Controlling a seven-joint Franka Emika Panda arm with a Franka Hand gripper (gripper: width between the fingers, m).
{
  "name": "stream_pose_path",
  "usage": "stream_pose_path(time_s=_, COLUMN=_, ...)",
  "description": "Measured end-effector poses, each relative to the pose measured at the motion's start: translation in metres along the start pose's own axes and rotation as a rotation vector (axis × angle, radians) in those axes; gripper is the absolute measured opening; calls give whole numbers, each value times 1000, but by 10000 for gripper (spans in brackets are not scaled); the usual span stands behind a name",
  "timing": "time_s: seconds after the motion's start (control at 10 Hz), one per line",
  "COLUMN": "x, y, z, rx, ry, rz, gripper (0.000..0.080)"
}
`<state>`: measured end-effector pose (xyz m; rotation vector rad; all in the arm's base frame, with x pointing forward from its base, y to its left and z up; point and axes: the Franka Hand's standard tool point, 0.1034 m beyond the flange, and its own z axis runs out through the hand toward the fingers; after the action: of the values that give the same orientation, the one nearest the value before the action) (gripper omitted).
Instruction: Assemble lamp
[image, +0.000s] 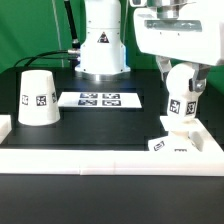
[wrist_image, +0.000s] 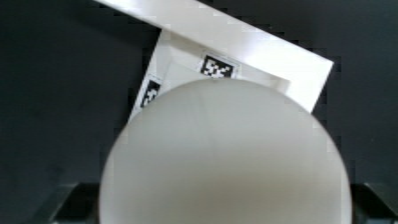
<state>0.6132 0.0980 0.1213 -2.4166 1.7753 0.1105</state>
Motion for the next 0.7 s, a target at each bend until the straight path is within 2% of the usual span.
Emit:
stream_pose_path(time_s=0.2, x=-2, y=-1, z=0, rx=3, ry=-10, rz=90, gripper=579)
stream_pose_path(time_s=0.3, x=-2, y=-1, z=0, rx=3, ry=-10, rz=54, gripper=579)
stream_pose_path(time_s=0.4, x=-2, y=-1, z=0, rx=4, ry=-10, rz=15, gripper=677)
stream_pose_path(time_s=0.7, x=-2, y=0, z=1, rx=3, ry=-9, rz=-261, gripper=698)
